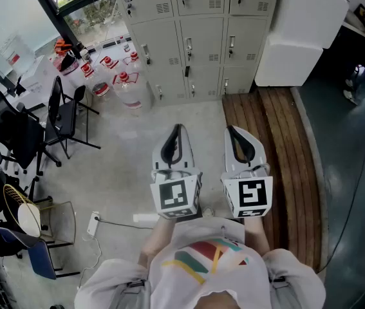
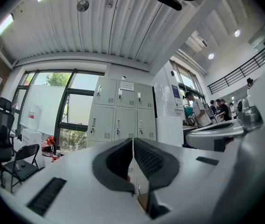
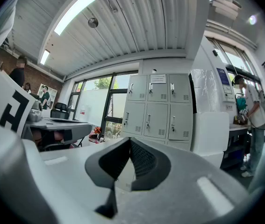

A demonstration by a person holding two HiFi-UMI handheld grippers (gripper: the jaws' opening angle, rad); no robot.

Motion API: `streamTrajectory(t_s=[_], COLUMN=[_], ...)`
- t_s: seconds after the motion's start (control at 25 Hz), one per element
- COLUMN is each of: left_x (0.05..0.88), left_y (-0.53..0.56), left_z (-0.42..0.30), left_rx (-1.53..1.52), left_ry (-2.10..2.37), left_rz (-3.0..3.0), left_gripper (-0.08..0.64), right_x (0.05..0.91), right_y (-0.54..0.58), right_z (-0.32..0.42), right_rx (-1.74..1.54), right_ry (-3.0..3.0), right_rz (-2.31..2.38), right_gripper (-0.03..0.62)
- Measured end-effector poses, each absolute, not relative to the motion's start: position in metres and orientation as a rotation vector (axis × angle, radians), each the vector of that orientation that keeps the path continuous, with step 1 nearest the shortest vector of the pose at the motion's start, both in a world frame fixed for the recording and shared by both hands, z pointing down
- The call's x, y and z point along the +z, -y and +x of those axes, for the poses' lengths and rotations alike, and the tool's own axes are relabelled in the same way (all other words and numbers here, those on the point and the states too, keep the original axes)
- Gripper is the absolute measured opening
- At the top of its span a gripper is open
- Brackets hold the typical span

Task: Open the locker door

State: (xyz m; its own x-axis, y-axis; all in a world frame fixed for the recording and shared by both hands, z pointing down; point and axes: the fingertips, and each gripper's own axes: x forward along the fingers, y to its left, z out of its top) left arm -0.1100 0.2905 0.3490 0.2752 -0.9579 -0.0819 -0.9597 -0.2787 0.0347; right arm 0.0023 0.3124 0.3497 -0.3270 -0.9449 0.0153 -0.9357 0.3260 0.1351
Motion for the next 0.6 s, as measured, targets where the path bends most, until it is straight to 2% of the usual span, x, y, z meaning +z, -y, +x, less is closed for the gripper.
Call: streamTrajectory(t_s=[0.6], left_x=[0.351], left_y=[-0.285], left_z=[-0.102], left_rx=[0.149], left_ry=[-1.870], left_rz=[-2.491], left_gripper=[0.021], right_x=[0.350], right_y=[-0.309], right_z=[0.013], right_rx=[-0.169], right_ry=[2.496], right_rz=[1.776], right_gripper=[0.005])
